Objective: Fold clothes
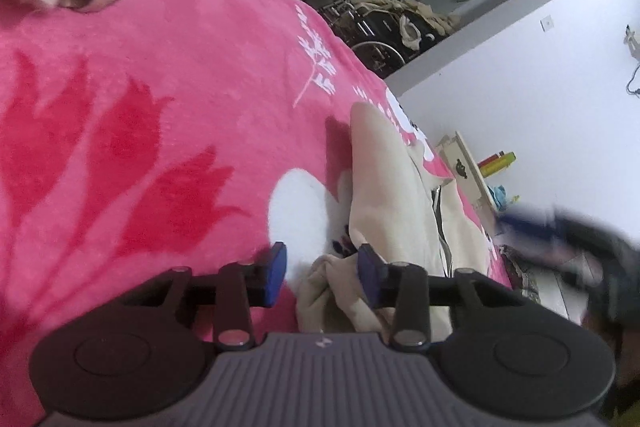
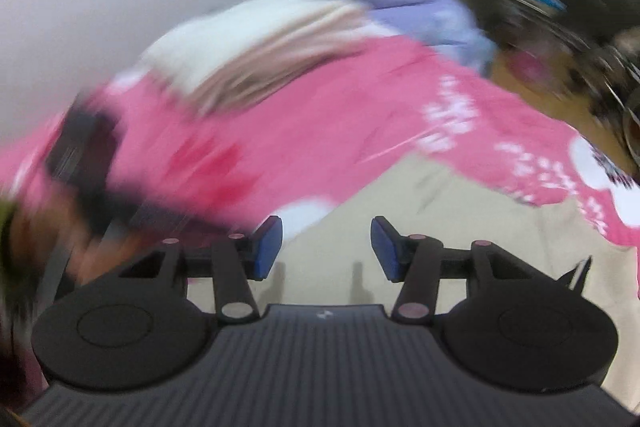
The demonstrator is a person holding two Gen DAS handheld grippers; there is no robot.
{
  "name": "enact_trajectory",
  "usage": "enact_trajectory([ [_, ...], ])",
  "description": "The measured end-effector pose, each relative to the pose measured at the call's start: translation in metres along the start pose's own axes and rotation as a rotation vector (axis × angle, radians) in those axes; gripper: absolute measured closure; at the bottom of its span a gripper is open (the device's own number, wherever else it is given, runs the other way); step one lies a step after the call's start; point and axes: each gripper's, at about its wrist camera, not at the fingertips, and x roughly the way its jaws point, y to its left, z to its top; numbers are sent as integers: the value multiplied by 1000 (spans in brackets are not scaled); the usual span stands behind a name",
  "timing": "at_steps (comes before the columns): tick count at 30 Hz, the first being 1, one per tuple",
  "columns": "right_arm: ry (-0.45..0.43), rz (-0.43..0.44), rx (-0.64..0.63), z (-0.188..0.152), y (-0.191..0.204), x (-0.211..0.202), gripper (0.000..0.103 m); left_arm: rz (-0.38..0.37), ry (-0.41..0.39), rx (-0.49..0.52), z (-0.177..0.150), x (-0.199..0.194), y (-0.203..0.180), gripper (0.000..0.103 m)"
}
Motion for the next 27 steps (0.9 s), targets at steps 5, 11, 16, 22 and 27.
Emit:
enact_trajectory([
  [5,55,-80,110,40,-46,66,54,-3,24,17,0,1,2,77],
  [11,200,-123,145,36,-59,126,88,-25,49,-20,0,1,9,85],
  [16,80,-74,253,23,-63,104,100,-46,41,-83,0,4,17,90],
  [22,-109,12,501,4,-95,73,100,-120,3,-225,-6,-3,34,91],
  [27,-124,26,560,-8,-104,105,100,-142,-13,-278,-11,-4,40,91],
])
